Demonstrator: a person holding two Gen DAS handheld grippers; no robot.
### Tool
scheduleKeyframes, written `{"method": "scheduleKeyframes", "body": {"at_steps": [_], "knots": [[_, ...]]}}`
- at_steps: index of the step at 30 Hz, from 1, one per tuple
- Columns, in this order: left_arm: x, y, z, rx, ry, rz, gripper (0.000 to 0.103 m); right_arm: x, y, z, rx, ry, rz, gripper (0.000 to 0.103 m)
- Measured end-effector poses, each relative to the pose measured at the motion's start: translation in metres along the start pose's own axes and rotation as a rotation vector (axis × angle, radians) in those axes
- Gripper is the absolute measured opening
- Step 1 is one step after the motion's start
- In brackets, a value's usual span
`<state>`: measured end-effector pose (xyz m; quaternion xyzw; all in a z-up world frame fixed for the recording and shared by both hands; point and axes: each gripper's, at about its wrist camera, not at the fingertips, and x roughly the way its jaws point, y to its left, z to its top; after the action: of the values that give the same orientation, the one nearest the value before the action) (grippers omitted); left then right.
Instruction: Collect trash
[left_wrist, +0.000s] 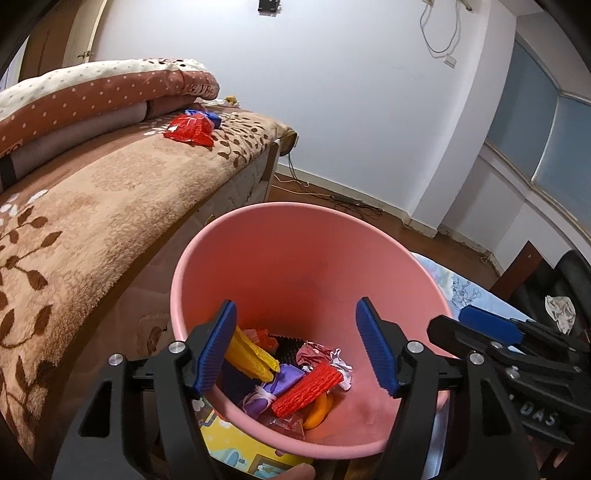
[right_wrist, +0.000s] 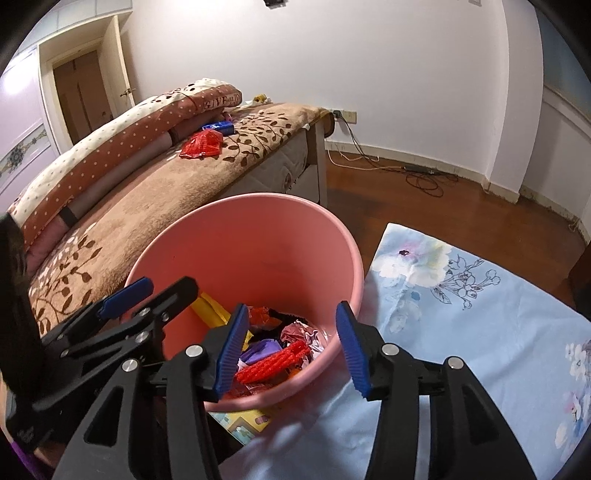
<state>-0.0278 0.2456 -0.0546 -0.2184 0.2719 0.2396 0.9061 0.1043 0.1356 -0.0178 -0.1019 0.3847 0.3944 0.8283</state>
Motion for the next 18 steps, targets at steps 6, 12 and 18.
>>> {"method": "scheduleKeyframes", "body": {"at_steps": [6,12,18], "knots": [[0.000,-0.002,0.002,0.021,-0.021,-0.002,0.067,-0.010,-0.007,-0.007,0.025,-0.010,-0.019,0.055],[-0.002,-0.006,0.001,0.058,-0.040,0.028,0.067,-0.012,-0.015,-0.015,0.047,-0.002,-0.069,0.055],[-0.005,-0.010,-0.001,0.095,-0.060,0.046,0.067,-0.013,-0.017,-0.027,0.055,0.008,-0.110,0.056]]}}
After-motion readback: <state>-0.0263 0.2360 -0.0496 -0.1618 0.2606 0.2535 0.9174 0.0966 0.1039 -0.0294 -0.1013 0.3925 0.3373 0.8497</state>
